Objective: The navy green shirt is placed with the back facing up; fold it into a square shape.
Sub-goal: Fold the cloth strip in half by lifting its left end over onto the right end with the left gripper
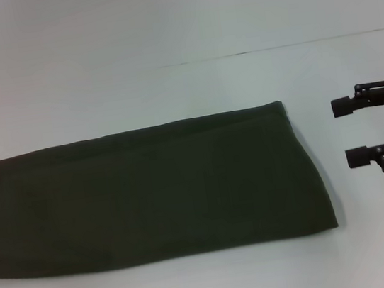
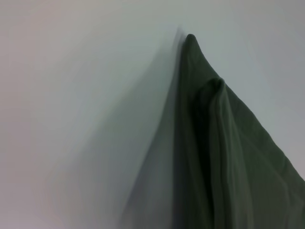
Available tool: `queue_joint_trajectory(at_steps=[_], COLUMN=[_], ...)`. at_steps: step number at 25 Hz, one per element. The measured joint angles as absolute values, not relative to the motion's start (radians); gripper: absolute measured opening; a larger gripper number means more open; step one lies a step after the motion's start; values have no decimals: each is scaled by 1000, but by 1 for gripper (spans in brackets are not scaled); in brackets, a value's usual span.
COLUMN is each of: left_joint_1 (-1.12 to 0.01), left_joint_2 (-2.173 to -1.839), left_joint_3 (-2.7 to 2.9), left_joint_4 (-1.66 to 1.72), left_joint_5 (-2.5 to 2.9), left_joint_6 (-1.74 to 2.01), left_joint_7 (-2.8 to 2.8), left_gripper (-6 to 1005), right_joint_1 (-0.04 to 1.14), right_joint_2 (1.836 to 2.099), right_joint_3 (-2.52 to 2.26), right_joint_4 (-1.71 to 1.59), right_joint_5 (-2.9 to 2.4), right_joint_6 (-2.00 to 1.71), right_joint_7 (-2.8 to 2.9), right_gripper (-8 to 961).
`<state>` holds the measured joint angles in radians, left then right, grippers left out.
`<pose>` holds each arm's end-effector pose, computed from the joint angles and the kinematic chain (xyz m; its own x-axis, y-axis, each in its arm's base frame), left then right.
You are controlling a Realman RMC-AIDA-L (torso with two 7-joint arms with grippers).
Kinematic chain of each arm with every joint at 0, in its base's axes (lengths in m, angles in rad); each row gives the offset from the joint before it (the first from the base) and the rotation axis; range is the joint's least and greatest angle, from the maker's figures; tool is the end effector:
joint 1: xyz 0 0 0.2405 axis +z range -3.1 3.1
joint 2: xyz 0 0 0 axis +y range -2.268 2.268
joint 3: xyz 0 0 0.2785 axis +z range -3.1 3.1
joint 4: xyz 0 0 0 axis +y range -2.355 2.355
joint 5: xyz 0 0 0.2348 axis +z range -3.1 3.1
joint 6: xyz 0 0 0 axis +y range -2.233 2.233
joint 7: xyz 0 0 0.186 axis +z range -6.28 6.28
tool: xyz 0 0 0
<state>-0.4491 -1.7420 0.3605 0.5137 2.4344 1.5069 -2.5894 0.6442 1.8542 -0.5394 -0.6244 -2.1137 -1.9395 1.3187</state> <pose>-0.4440 0.3386 0.1012 -0.3157 0.8235 0.4714 0.9448 0.3188 0.0759 0.2620 0.3724 0.0575 0.8716 -0.1685 -0.4603 -0.2135 -0.9758 -0.0469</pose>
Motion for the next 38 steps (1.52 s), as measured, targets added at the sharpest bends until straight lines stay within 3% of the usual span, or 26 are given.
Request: queue_joint_trajectory(at_steps=[7, 11, 18, 23, 25, 27, 33, 37, 38], left_joint_1=[-530, -695, -953, -1078, -1116, -1152, -1168, -1130, -1107], left_joint_2=[-1735, -1784, -1917, -2057, -2134, -2170, -2175, -2168, -2167], left_joint_3=[352, 369, 551, 687, 728, 781, 825, 808, 795], left_joint_4=[636, 728, 684, 602, 576, 482, 185, 250, 294], left_joint_5=[2404, 2382, 2376, 2376, 2373, 2321, 2178, 2089, 2049], left_joint_6=[1660, 1787, 1718, 1567, 1466, 1322, 1142, 1271, 1332], left_joint_7=[-2593, -2580, -2487, -2451, -2442, -2430, -2376, -2386, -2388], left_gripper=[32, 37, 47, 54, 57, 60, 68, 74, 117], right_joint_1=[628, 609, 576, 548, 541, 540, 560, 563, 564], right_joint_2=[1881, 1893, 1908, 1909, 1906, 1903, 1897, 1893, 1893], right_joint_3=[-467, -369, -259, -257, -257, -258, -268, -277, -281], right_joint_4=[-622, -620, -606, -606, -606, -606, -608, -607, -607], right_joint_5=[-2075, -2069, -2063, -2048, -2043, -2041, -2040, -2043, -2043], right_joint_6=[-1800, -1714, -1548, -1482, -1468, -1459, -1455, -1457, -1458], right_joint_7=[1338, 1368, 1437, 1483, 1493, 1501, 1516, 1516, 1518], right_gripper=[908, 908, 908, 908, 908, 908, 909, 909, 909])
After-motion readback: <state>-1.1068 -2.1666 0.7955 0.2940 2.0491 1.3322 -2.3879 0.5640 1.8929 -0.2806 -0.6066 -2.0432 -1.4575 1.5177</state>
